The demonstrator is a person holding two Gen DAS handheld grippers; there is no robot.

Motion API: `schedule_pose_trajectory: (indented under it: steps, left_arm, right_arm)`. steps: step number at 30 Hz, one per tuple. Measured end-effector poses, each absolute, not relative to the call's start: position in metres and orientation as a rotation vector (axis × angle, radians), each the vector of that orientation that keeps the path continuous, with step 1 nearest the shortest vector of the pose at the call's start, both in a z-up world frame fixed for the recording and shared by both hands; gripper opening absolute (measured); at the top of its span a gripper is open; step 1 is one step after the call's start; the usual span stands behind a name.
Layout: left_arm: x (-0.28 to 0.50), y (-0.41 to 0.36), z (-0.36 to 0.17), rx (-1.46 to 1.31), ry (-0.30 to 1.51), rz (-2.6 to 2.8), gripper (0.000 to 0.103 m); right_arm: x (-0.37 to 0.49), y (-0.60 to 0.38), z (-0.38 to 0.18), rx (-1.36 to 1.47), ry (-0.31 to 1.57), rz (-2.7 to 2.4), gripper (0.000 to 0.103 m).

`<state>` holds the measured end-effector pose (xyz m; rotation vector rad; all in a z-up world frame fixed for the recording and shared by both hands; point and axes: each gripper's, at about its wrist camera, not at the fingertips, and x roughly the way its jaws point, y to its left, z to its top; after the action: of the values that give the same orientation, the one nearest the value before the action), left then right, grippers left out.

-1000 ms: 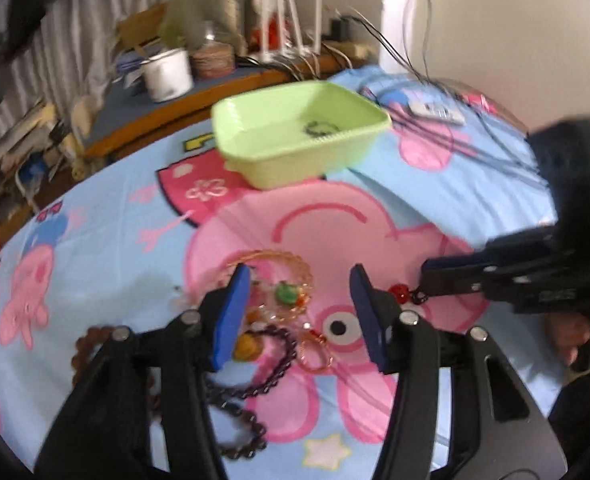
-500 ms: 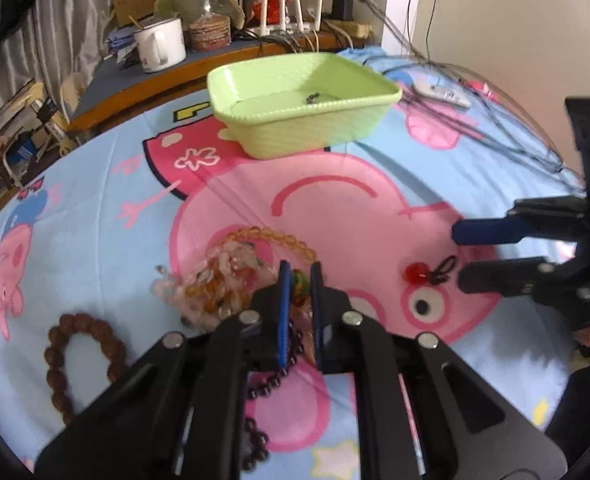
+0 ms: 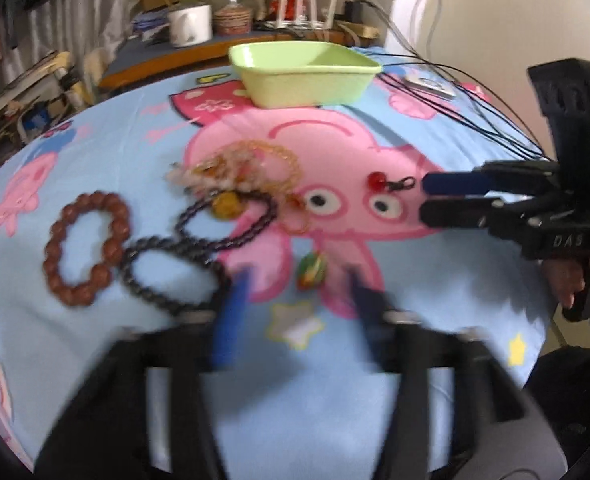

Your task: Organize jewelry

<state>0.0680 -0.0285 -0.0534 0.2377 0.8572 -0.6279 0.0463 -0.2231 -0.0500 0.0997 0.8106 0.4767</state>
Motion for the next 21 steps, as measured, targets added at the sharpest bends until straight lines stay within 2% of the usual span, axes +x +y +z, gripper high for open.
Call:
schedule_pose_trajectory:
  steps: [10, 11, 12, 13, 14, 15, 21]
  left_arm:
    - [0.057, -0.03, -0.047, 0.244, 0.832, -0.626, 0.061]
    - [0.059, -0.033, -0.05, 0.253, 0.841, -0.625, 0.051]
    - [0.063, -0.038, -0.056, 0.266, 0.872, -0.631, 0.028]
    - [0.065, -0.04, -0.059, 0.269, 0.884, -0.629, 0.026]
    - [0.065, -0.042, -0.058, 0.266, 0.871, -0.637, 0.014]
    - [0.067, -0.043, -0.059, 0.258, 0.888, -0.658, 0.013]
    - [0.077, -0.053, -0.052, 0.236, 0.892, -0.708, 0.013]
  right_arm:
    - [0.068, -0.208, -0.057, -0.083, 0.825, 0.453, 0.012]
    - [0.071, -0.205, -0.06, -0.103, 0.83, 0.447, 0.012]
    - [0.072, -0.204, -0.062, -0.115, 0.829, 0.442, 0.012]
    - [0.073, -0.202, -0.062, -0.129, 0.826, 0.44, 0.012]
    - [0.074, -0.201, -0.063, -0.137, 0.824, 0.437, 0.006]
    - [0.073, -0.2, -0.063, -0.14, 0.822, 0.443, 0.0]
    - [0.073, -0.207, -0.061, -0.071, 0.824, 0.47, 0.0]
